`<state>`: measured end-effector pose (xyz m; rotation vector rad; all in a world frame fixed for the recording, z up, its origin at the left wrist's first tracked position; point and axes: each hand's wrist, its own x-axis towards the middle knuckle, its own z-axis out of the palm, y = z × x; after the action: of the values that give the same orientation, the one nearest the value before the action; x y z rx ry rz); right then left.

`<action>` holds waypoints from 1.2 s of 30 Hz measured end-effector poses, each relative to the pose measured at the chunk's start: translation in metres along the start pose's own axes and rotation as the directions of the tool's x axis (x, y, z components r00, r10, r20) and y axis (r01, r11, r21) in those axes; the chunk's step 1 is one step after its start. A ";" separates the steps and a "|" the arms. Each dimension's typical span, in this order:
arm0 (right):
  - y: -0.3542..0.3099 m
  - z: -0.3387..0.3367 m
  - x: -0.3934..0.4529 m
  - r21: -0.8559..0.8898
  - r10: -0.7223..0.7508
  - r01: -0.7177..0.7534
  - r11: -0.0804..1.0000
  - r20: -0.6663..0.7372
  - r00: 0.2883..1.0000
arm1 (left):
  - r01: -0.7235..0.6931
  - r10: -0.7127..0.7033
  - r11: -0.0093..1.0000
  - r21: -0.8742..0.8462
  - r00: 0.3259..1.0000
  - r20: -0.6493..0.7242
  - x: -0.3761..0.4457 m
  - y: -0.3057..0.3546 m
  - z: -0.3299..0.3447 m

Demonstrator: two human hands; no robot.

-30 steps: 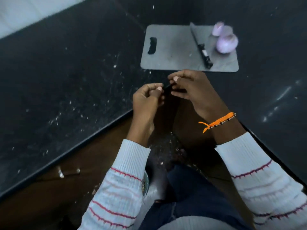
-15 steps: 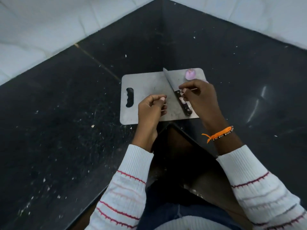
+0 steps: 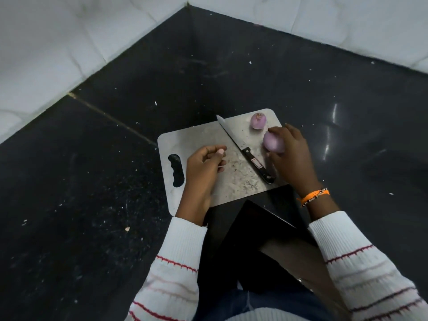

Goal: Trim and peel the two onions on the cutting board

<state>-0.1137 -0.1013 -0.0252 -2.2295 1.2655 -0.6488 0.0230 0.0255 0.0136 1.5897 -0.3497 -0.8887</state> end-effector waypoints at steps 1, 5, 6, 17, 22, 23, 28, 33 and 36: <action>0.001 0.000 0.000 -0.008 0.003 -0.004 1.000 -0.008 1.000 | 0.001 -0.001 1.000 0.008 1.000 -0.004 0.002 0.000 -0.005; -0.010 -0.004 0.004 -0.022 0.043 -0.045 0.999 -0.072 0.996 | -0.023 0.025 0.999 0.022 0.998 -0.060 0.007 -0.001 -0.020; -0.017 -0.003 0.002 0.004 0.033 -0.033 0.999 -0.085 0.996 | -0.027 0.029 0.999 0.028 0.997 -0.077 0.009 -0.002 -0.024; -0.066 0.045 -0.004 0.099 -0.321 0.306 0.947 0.259 0.911 | -0.010 0.017 0.997 0.071 0.994 -0.107 0.022 -0.010 -0.020; -0.030 0.027 0.037 -0.025 -0.213 0.214 0.977 0.027 0.977 | -0.153 0.173 0.881 0.448 0.985 -0.004 0.022 -0.013 -0.008; -0.020 0.028 0.044 -0.078 -0.187 0.190 0.979 0.043 0.981 | -0.184 0.199 0.839 0.513 0.980 0.027 0.023 -0.013 -0.006; -0.012 0.027 0.059 -0.063 -0.190 0.193 0.979 0.055 0.980 | -0.291 0.298 0.745 0.600 0.950 0.092 0.023 -0.020 0.005; -0.048 0.034 0.014 0.121 -0.281 0.274 0.954 0.048 0.959 | -0.291 0.388 0.750 0.594 0.921 -0.038 0.025 -0.025 0.001; -0.049 0.056 -0.018 -0.016 -0.347 0.349 0.937 0.074 0.935 | -0.269 0.374 0.762 0.590 0.925 -0.062 0.025 -0.022 -0.002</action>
<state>-0.0560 -0.0538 -0.0400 -2.5032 0.8545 -0.6751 0.0354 0.0153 -0.0153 2.0620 -0.7984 -0.3723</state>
